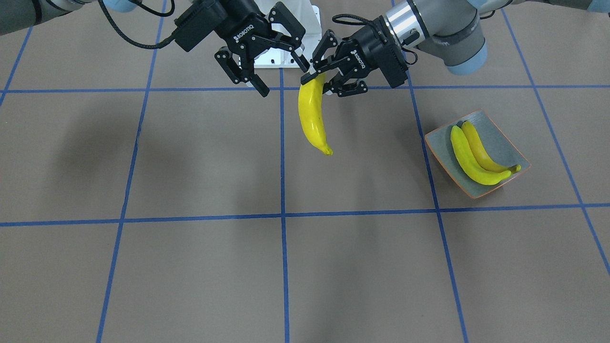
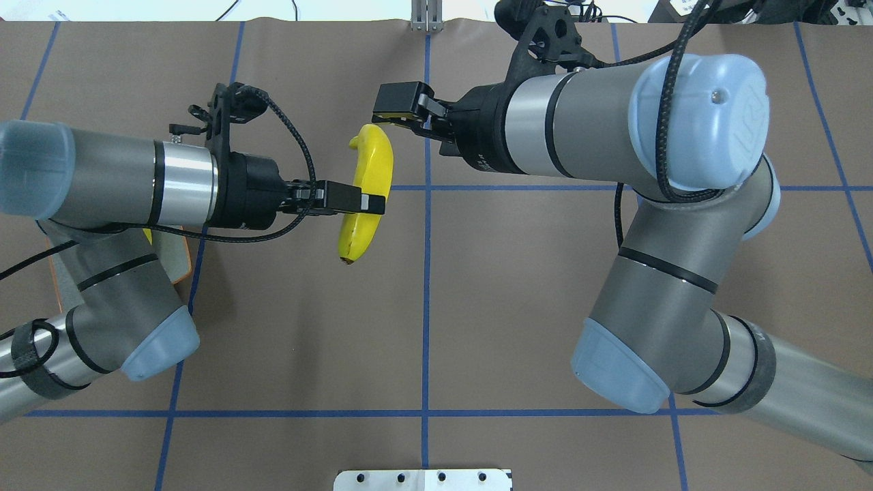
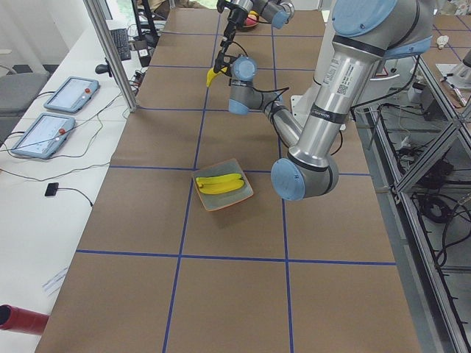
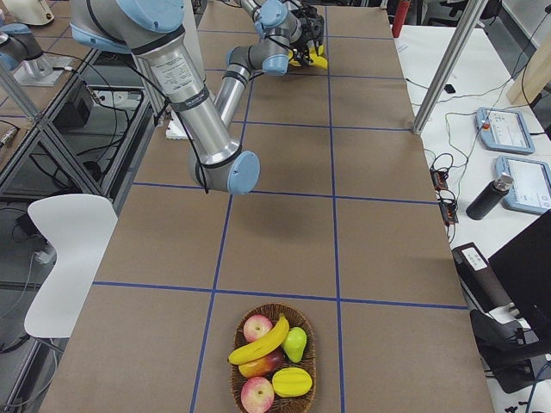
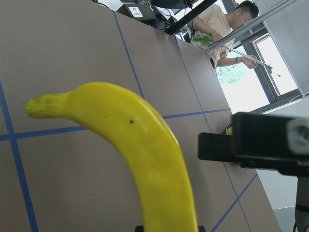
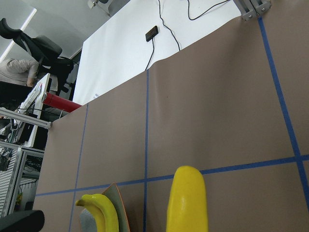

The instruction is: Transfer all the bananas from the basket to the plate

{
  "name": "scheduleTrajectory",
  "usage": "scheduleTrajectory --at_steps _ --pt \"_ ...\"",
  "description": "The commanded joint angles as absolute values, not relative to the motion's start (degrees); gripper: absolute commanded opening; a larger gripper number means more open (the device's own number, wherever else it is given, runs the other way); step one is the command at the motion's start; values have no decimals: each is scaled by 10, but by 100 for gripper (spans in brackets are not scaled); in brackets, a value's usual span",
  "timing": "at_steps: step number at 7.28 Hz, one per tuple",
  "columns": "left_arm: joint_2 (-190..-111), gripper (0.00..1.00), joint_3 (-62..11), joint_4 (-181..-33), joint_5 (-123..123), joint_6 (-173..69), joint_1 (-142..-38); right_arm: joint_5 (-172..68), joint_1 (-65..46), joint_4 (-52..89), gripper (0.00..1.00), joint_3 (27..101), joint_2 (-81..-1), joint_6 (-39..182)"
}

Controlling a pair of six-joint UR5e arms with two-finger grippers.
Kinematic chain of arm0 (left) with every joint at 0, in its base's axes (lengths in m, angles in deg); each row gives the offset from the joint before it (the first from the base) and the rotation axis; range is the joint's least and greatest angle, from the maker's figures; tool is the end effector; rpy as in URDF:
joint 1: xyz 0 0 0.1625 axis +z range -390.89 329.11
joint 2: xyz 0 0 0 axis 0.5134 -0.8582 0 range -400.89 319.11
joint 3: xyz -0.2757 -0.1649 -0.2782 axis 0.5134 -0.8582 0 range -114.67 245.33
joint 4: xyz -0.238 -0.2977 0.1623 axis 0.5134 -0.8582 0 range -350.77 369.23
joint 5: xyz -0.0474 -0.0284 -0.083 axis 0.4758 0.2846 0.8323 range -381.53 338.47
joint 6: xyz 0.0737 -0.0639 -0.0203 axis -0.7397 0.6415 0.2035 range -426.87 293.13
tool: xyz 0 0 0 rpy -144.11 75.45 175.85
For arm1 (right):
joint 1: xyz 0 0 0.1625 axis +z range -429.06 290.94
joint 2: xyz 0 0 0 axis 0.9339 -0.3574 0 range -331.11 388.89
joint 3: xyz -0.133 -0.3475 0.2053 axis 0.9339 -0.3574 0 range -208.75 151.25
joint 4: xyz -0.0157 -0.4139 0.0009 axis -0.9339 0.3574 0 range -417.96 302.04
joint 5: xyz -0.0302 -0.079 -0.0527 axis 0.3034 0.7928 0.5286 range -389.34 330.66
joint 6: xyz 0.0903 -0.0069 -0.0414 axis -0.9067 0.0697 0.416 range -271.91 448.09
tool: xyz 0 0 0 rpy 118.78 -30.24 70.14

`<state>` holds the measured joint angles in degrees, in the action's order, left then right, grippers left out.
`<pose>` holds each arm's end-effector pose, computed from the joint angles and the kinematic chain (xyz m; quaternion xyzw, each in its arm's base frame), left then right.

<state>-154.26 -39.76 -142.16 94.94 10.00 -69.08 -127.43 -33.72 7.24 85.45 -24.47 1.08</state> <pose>0.3746 -0.4077 0.1951 0.1897 0.7352 0.0351 0.6498 -0.3801 -0.4157 0.0691 0.1737 -0.6575 0.1577 0.7160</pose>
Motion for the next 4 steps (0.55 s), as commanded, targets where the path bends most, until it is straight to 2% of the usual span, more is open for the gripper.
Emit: scheduleTrajectory --at_steps 1,4 --pt "-1457 0 -427 -1421 947 93 -696 -1277 -312 74 100 859 -301 36" --pt "-1347 0 -432 -1419 940 7 -724 -1314 -249 146 100 857 -359 126"
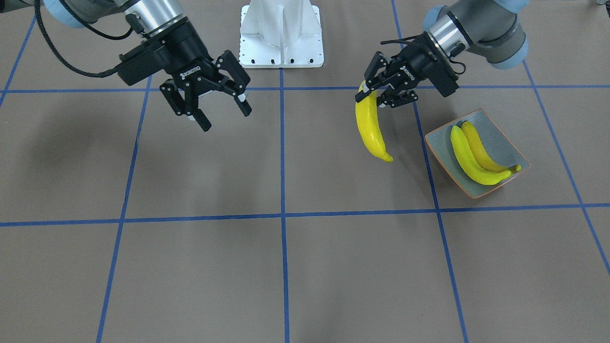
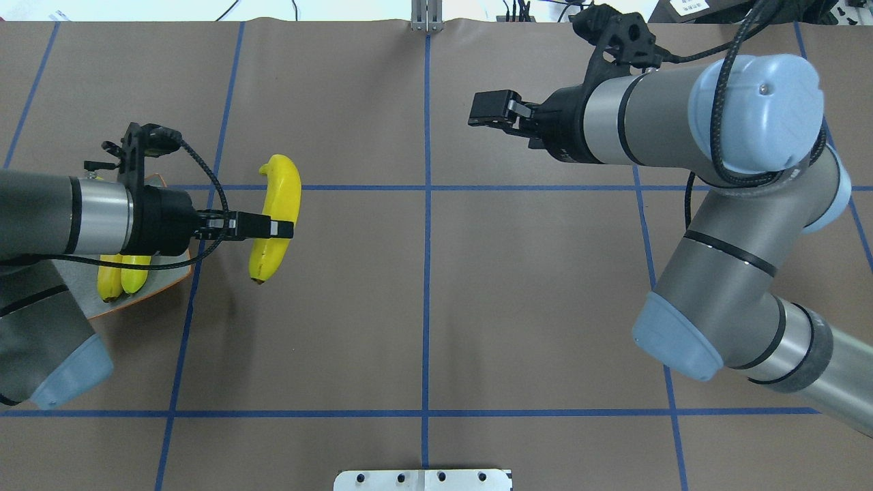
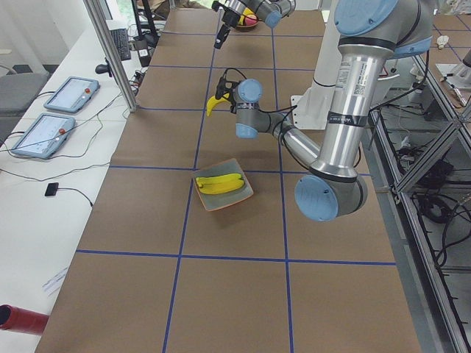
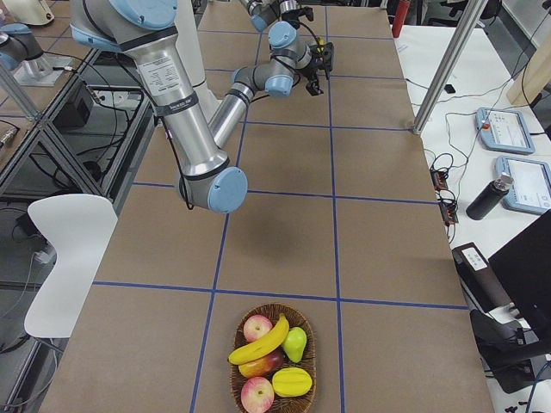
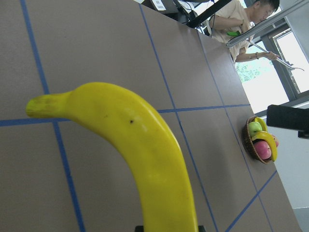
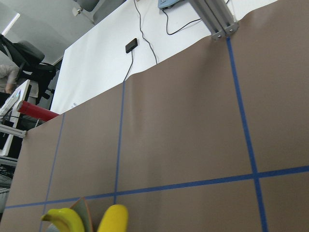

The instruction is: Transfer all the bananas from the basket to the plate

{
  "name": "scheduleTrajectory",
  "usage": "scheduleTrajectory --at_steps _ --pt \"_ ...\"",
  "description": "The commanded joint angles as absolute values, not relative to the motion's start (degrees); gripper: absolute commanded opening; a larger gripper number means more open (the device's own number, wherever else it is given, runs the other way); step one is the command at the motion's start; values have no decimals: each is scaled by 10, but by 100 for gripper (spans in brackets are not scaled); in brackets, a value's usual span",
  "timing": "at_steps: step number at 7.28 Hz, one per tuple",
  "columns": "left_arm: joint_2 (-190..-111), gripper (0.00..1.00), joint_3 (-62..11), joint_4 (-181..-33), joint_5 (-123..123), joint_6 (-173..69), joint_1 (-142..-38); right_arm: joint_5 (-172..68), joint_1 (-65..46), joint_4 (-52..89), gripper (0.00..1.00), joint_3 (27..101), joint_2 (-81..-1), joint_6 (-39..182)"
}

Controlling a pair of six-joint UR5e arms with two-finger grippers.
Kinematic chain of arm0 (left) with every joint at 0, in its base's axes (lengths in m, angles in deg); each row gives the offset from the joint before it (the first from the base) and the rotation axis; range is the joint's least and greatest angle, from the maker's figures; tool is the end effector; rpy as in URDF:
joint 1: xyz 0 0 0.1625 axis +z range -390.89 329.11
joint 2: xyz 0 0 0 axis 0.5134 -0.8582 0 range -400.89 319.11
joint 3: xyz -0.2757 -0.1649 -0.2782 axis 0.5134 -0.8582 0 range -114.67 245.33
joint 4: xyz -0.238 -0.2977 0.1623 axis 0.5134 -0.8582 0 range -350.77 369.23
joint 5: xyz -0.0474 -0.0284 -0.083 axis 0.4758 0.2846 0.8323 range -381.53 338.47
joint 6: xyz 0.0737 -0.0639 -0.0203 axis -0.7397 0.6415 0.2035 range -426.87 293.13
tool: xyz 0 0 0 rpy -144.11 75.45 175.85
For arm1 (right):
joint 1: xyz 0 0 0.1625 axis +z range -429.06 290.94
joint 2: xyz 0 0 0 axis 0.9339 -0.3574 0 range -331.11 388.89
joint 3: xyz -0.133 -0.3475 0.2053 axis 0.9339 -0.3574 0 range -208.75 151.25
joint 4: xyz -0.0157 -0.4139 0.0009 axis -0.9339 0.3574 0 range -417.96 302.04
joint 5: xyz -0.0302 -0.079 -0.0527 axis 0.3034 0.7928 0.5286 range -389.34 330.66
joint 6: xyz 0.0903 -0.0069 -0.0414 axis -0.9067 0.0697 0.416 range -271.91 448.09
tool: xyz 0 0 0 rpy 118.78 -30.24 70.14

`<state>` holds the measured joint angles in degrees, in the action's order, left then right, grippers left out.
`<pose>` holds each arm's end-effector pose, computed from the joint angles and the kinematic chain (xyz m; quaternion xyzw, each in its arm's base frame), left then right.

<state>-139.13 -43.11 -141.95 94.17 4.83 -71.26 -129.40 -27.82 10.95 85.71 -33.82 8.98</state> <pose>0.3263 -0.3956 0.3107 0.1917 0.6681 0.0171 0.7187 -0.3452 -0.4567 0.1659 0.1965 -0.5623 0.1595 0.7872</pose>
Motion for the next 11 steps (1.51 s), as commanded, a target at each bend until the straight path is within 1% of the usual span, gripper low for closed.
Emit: scheduleTrajectory --at_steps 1,3,5,6,7,8,9,11 --pt "-1318 0 -431 -1414 940 -33 -738 -1318 -227 162 100 856 -385 171" --pt "-1275 0 -430 -1370 905 -115 -747 -1356 -170 166 100 841 -446 279" --pt "-1262 0 -431 -1289 844 -189 -745 -1407 -99 160 100 827 -508 414" --pt "-1263 7 -430 -1248 839 -228 -743 -1430 -69 160 100 819 -527 460" --pt "-1262 43 -429 -1234 838 -260 -743 -1447 -46 160 100 814 -537 489" --pt "-1258 96 -428 -1234 817 -282 -744 -1461 -25 160 100 807 -543 521" --pt "-1254 99 -429 -1236 790 -287 -743 -1484 -2 160 100 796 -546 548" --pt "-1254 100 -433 -1238 794 -299 -747 -1530 56 160 100 766 -556 640"
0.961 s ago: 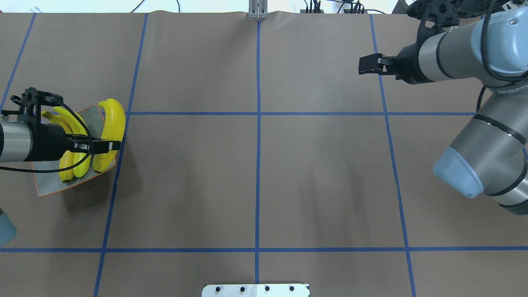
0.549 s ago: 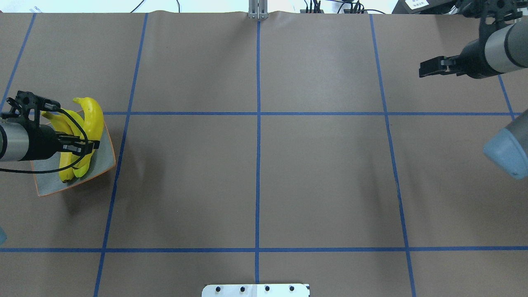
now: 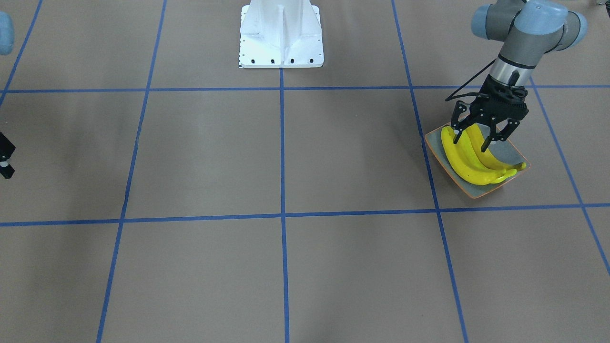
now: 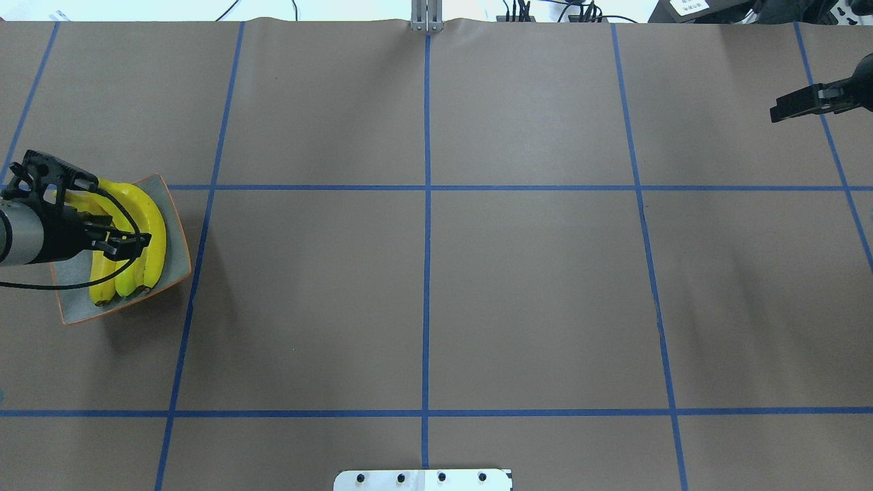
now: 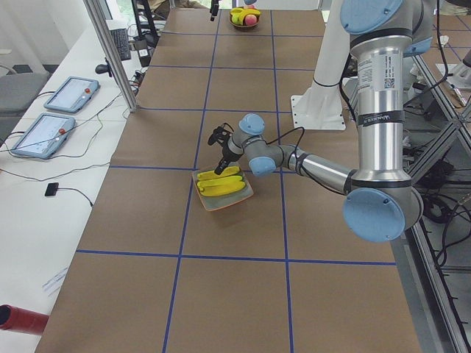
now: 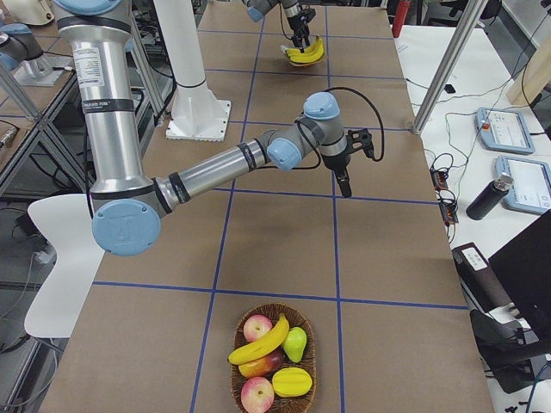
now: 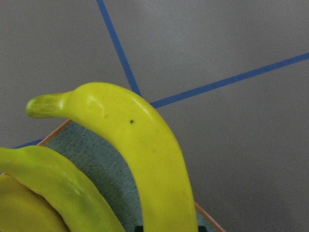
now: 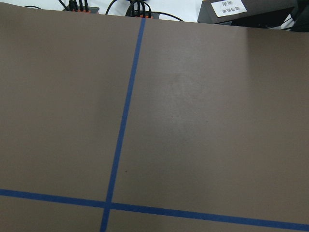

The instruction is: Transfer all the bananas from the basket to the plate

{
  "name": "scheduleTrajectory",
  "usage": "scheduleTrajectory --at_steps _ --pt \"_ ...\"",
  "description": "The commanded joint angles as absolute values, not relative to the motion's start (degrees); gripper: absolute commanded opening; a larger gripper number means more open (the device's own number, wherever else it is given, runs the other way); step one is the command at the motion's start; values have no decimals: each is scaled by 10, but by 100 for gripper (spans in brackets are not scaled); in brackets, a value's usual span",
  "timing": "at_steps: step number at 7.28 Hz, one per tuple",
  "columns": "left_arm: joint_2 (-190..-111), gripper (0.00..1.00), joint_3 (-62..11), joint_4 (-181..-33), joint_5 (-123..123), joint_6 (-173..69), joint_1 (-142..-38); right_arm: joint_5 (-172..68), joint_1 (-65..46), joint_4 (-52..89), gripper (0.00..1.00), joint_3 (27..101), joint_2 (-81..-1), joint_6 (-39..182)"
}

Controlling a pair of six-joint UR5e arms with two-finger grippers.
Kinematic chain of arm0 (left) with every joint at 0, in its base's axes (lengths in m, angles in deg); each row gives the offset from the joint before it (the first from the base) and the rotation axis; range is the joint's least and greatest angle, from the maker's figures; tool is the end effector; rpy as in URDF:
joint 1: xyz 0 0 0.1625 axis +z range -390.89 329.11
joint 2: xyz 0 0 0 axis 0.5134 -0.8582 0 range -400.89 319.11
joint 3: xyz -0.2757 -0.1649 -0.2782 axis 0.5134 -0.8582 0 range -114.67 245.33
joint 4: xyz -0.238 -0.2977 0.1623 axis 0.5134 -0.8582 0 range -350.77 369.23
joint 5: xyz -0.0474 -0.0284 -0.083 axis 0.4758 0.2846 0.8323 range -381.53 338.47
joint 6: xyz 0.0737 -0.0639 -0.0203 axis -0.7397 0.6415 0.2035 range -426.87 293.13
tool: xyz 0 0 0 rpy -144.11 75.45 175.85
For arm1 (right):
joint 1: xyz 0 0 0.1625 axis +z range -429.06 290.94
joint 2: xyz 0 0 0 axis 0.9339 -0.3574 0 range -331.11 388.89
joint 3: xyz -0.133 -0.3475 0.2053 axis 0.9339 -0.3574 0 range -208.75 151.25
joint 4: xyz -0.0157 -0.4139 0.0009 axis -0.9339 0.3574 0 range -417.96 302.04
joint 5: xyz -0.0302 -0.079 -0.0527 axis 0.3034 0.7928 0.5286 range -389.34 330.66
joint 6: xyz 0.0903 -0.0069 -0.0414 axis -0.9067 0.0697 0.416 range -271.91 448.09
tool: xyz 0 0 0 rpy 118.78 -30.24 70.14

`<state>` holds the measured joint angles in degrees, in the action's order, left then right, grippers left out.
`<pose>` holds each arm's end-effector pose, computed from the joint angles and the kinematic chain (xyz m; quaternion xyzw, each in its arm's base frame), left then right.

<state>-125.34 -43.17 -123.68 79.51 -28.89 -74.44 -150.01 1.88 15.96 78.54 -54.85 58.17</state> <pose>0.2678 -0.4121 0.4699 0.2882 0.3762 0.1099 0.8737 -0.0975 -0.5347 0.4306 0.1944 -0.3620 -0.0034 0.9117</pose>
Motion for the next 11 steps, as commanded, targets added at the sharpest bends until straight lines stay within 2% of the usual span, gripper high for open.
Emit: scheduleTrajectory --at_steps 1,3,7,11 --pt "-1258 100 -448 -1237 808 -301 -747 -1550 86 160 100 748 -565 687" --pt "-1268 100 -487 -1235 852 -299 -756 -1563 144 160 100 701 -597 813" --pt "-1296 100 -483 -1233 854 -294 -753 -1590 237 158 100 658 -716 1032" --pt "-1298 100 -485 -1234 854 -293 -753 -1776 339 156 100 465 -721 1246"
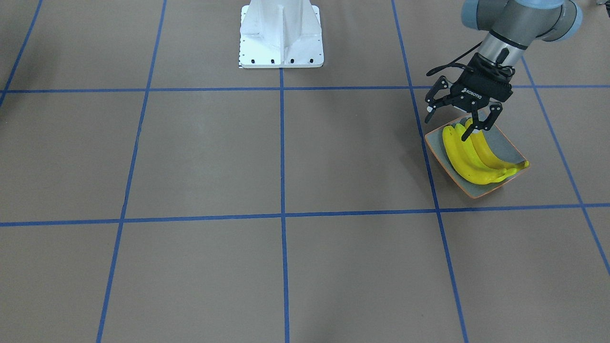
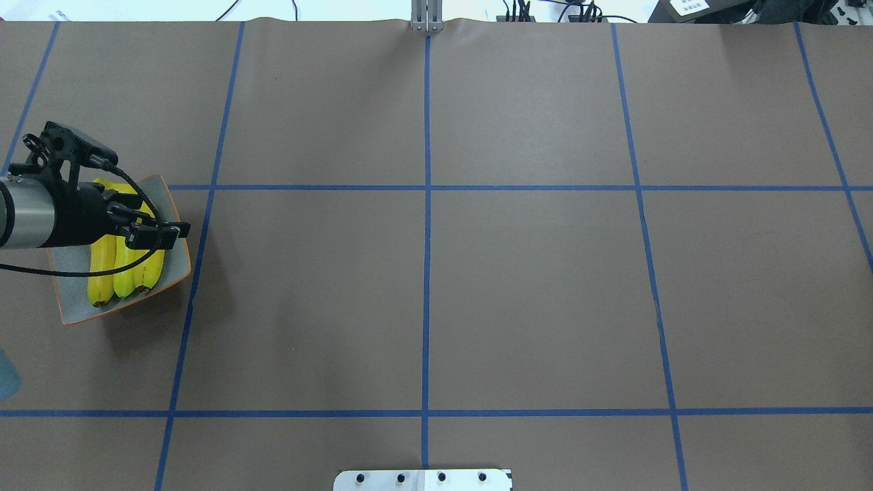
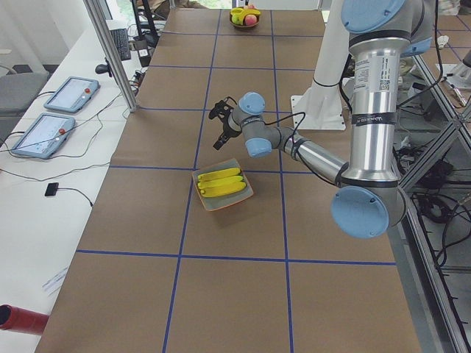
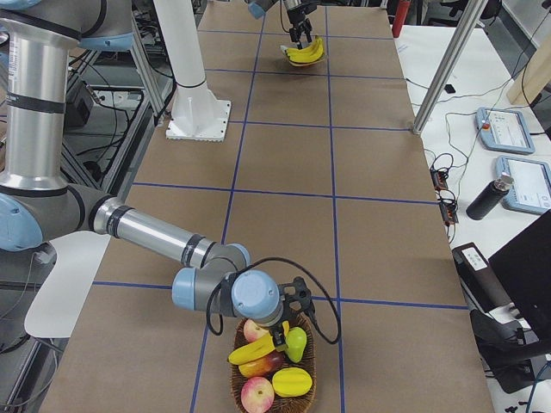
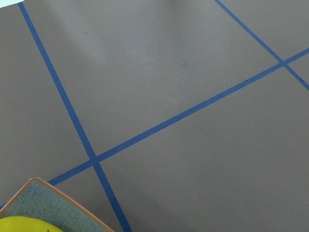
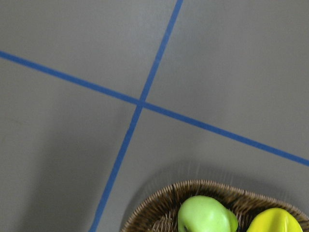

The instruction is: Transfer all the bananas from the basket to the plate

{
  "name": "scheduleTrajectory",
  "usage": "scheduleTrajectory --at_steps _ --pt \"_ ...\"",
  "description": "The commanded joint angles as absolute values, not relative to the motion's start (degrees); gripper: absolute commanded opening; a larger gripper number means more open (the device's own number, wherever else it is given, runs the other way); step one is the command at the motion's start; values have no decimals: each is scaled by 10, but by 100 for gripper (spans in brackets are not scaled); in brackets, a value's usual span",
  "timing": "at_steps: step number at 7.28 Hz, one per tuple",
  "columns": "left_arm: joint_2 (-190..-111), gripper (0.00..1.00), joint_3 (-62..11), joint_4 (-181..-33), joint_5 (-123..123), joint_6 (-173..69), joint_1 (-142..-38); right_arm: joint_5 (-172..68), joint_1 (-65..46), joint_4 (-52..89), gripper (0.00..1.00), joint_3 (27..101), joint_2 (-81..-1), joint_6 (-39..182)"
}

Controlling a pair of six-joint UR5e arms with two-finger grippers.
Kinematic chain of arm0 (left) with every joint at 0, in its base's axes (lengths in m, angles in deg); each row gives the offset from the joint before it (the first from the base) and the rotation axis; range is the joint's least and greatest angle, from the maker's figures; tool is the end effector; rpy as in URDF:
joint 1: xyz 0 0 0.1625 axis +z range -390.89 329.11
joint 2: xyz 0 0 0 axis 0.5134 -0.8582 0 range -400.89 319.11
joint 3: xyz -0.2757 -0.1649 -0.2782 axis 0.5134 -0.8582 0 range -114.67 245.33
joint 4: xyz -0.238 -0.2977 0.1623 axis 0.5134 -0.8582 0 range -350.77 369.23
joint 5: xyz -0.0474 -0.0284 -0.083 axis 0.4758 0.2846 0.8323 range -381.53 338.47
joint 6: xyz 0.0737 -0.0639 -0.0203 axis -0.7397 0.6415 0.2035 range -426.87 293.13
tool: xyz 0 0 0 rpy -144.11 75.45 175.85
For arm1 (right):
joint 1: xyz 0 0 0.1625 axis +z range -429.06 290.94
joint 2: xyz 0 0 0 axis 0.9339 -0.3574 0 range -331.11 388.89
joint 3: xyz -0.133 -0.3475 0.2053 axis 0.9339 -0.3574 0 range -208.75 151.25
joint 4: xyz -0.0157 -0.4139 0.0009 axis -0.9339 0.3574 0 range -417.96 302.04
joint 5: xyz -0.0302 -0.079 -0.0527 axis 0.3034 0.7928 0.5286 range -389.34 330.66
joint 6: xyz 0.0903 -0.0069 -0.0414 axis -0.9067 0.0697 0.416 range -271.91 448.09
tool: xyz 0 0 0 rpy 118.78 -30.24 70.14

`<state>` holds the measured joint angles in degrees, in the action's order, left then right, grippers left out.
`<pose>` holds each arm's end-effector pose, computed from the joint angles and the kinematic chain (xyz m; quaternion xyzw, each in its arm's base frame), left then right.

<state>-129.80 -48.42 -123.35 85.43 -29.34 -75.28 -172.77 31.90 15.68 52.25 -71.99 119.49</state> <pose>0.2716 -0.4118 0.3856 0.3165 0.4467 0.1380 0.8254 0.1254 -0.3673 0.7784 0.1368 -0.4288 -0.1449 0.8811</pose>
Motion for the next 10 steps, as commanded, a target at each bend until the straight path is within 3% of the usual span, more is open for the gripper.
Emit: scheduleTrajectory --at_steps 1,3,7,10 --pt "-1298 100 -485 -1234 853 -293 -753 -1778 341 156 99 449 -721 1248" --pt "-1298 100 -487 -1235 853 -293 -754 -1774 340 113 99 402 -714 1243" --pt "-1298 100 -487 -1235 853 -293 -754 -1759 338 109 89 399 -703 1238" --pt "-1298 100 -487 -1235 852 -293 -754 -1749 330 109 87 393 -702 1233"
